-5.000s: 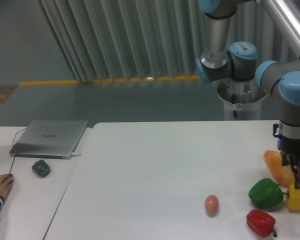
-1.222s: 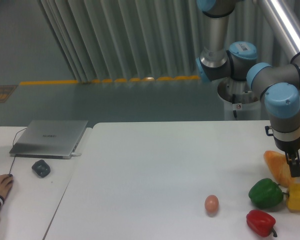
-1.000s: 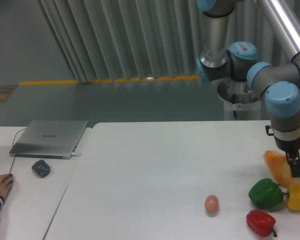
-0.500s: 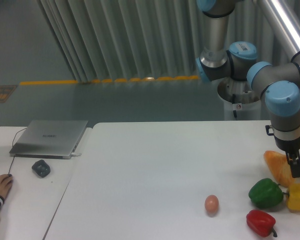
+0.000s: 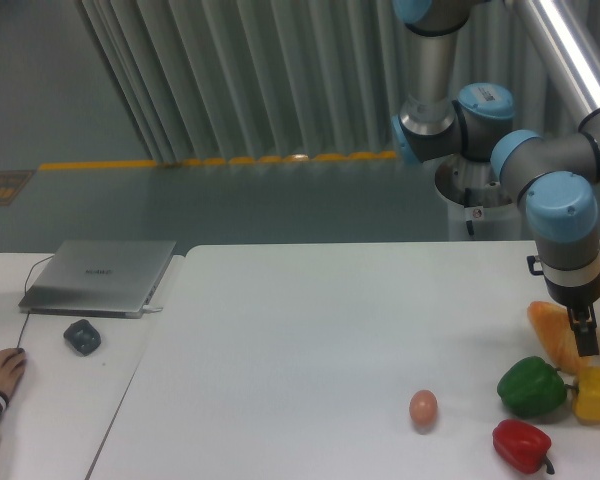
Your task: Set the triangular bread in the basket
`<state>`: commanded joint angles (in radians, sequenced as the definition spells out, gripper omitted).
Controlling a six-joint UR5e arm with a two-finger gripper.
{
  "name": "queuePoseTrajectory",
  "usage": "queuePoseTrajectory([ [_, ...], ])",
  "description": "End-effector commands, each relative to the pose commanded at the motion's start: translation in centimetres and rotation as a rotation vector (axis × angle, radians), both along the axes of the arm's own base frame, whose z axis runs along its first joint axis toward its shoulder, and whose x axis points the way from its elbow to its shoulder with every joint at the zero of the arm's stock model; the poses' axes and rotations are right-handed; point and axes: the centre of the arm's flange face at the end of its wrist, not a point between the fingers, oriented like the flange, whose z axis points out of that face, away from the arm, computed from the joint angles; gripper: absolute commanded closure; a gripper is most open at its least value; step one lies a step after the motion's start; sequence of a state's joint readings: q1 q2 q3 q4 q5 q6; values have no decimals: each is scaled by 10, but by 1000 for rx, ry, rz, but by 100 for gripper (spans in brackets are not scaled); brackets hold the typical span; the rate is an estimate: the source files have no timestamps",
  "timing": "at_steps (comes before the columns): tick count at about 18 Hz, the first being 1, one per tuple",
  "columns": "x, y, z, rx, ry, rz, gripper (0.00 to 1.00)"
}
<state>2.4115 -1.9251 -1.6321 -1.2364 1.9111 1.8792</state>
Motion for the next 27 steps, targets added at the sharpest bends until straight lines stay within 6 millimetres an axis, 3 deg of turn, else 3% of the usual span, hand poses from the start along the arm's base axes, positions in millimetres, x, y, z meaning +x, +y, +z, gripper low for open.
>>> queuePoseTrajectory([
  [4, 6, 0, -9, -15, -11, -7, 0],
  [21, 2, 2, 1, 7, -1, -1, 0],
  [27, -13, 13, 41, 126, 11, 24, 0],
])
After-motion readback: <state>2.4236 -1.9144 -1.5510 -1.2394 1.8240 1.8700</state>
